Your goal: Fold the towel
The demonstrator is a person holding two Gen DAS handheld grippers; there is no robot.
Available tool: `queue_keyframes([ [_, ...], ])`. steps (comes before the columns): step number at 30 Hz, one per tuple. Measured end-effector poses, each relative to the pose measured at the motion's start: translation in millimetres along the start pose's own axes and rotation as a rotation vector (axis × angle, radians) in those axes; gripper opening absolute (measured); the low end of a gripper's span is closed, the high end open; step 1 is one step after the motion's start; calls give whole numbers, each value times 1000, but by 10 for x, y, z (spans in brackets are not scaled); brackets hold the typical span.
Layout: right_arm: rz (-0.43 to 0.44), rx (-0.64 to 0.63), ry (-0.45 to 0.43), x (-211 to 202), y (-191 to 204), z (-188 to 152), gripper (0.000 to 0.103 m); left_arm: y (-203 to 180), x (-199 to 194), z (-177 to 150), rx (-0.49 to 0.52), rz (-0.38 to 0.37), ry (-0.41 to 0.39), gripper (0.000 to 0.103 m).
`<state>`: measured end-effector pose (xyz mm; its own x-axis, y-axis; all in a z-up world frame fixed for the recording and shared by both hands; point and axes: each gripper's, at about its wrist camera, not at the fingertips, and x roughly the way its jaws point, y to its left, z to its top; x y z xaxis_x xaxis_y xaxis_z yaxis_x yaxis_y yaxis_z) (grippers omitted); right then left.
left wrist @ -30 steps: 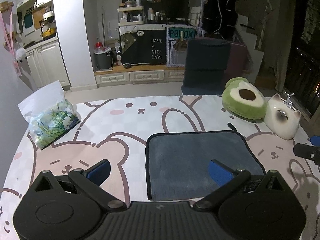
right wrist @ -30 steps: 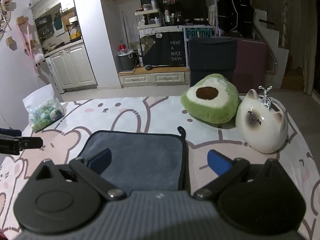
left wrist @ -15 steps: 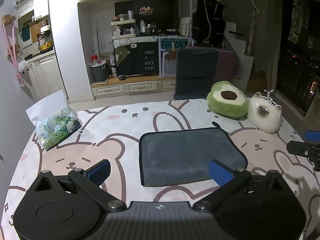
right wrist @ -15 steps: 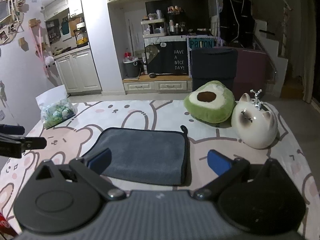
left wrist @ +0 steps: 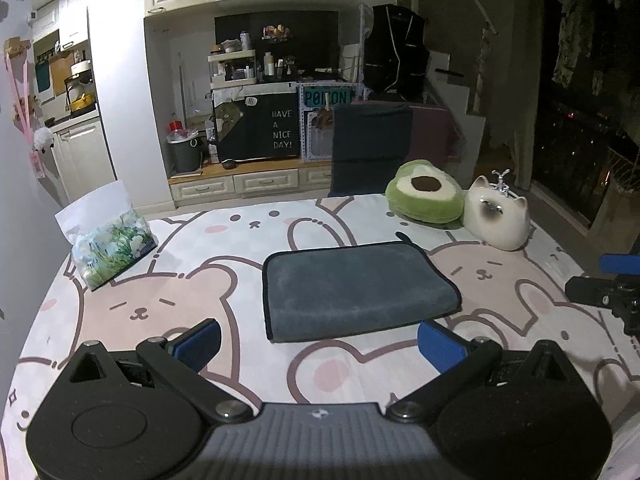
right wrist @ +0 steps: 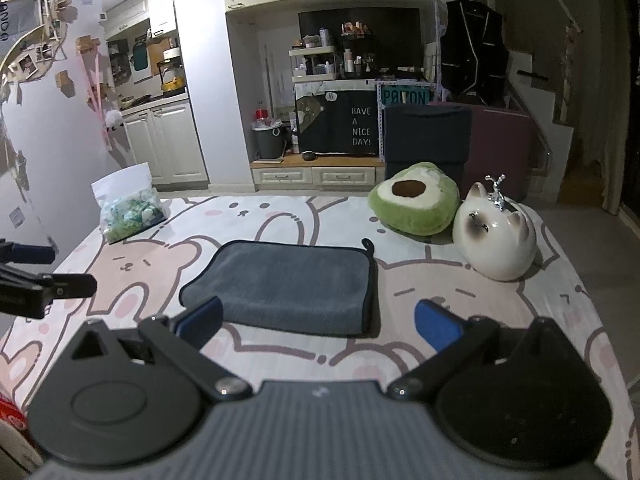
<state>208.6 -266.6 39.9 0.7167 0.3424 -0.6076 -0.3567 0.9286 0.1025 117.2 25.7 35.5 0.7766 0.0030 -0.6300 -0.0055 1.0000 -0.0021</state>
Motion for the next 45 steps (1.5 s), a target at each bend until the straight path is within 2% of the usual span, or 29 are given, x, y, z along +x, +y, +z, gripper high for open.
queue_keyframes([
  [10, 10, -29, -26, -351, 97, -260, 103, -36, -231, -270, -4, -26, -10, 103],
  [19, 22, -25, -18, -507, 141, -450, 103, -83, -349, -495, -3, -31, -17, 103],
  [45, 8, -49, -29, -554, 183, -620, 103, -86, -364, -699, 7, -27, -11, 103],
])
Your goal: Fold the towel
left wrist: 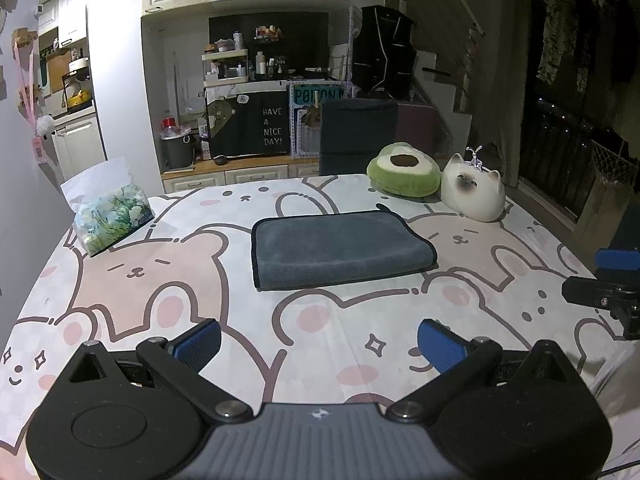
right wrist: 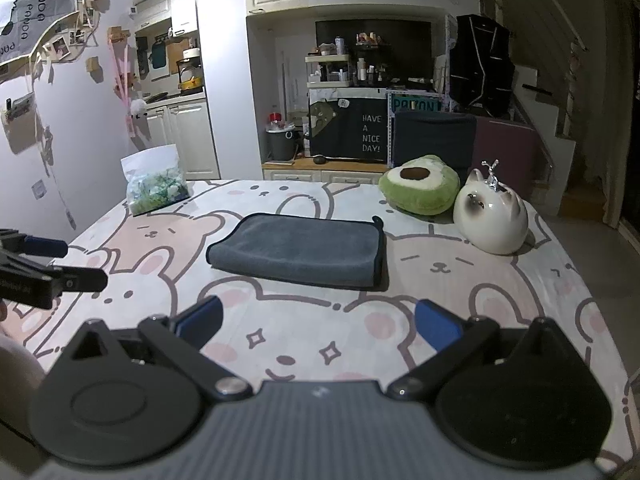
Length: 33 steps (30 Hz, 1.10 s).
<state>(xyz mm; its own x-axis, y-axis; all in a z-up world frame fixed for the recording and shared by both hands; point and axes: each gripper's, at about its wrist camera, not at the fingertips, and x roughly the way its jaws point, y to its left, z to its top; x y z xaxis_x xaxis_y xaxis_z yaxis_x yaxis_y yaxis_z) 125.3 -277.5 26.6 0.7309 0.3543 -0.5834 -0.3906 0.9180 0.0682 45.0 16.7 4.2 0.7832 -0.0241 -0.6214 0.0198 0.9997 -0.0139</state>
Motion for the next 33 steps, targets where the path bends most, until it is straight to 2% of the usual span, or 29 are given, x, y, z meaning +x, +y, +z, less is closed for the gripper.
queue_keyframes([
  [33, 9, -4, 10, 40, 31, -33, 103, -16, 2, -8, 1, -3, 0, 103],
])
